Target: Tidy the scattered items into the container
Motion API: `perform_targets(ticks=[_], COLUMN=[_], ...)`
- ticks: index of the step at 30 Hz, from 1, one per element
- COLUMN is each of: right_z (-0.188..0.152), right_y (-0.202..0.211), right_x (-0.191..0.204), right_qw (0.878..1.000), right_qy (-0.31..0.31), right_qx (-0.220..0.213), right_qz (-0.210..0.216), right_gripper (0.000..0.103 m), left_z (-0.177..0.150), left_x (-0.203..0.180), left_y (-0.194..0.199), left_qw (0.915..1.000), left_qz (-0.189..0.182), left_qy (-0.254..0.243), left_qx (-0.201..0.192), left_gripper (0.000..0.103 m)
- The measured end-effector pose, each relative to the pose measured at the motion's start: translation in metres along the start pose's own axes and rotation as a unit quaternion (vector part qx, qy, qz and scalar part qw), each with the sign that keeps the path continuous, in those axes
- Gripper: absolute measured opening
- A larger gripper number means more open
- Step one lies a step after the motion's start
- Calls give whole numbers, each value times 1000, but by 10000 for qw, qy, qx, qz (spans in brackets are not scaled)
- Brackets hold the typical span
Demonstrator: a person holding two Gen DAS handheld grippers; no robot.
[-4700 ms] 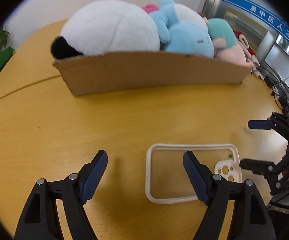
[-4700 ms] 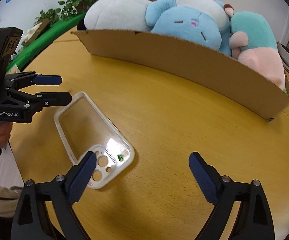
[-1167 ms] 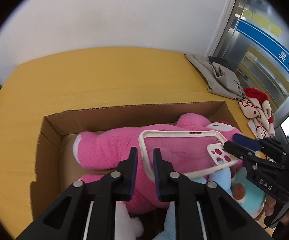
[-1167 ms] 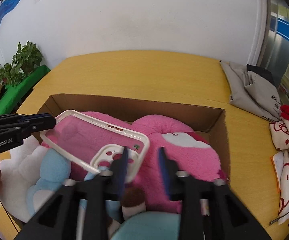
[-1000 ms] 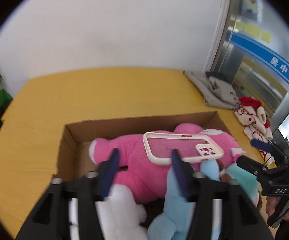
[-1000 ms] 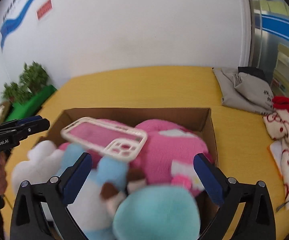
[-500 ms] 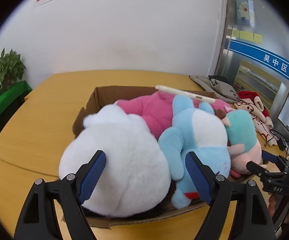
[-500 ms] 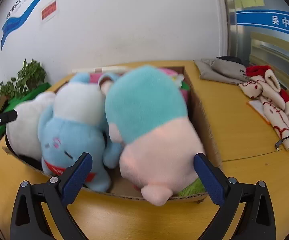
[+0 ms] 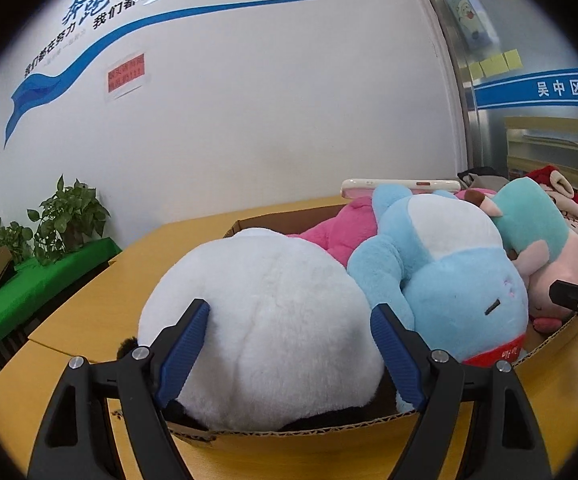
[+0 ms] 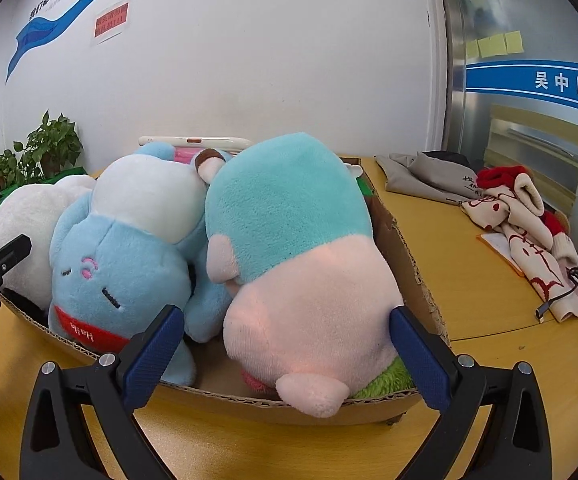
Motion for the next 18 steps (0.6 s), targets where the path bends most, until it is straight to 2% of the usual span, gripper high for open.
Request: perform_targets(ticks=[2, 6, 9, 13, 18], right_z=[0, -2, -2, -2, -2], right_y=[1, 3, 3, 3, 3], right_x=[1, 2, 1, 1, 2], right_qw=[10000, 10000, 10000, 10000, 10000], right_qy=[-4, 3, 0, 2, 2], right_qx=[-1, -11, -11, -10, -9], right_qz=[5, -30, -24, -21, -21], right_gripper=[103, 103, 103, 103, 103], left_z=[-1, -1, 0, 1, -1], left_x=[4, 13, 13, 6, -12], left_y=[3, 0, -1, -3, -11], left_qw=[9997, 9969, 9966, 9984, 9989], left_qz=[-158, -602, -611, -403, 185], left_qy=[197, 514, 543, 381, -136], left_qx=[-50, -37, -38, 53, 404], left_gripper=[87, 103, 103, 103, 103])
Point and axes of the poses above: each gripper's, at about its wrist camera, not at the fingertips, and y roughly against the way its jaws point, x to its left, z to its top, the point moved 2 cm from there along -y, roughly the way its jaws point, and after that the axes turned 2 degrees about -x, right-handed, at the moved point
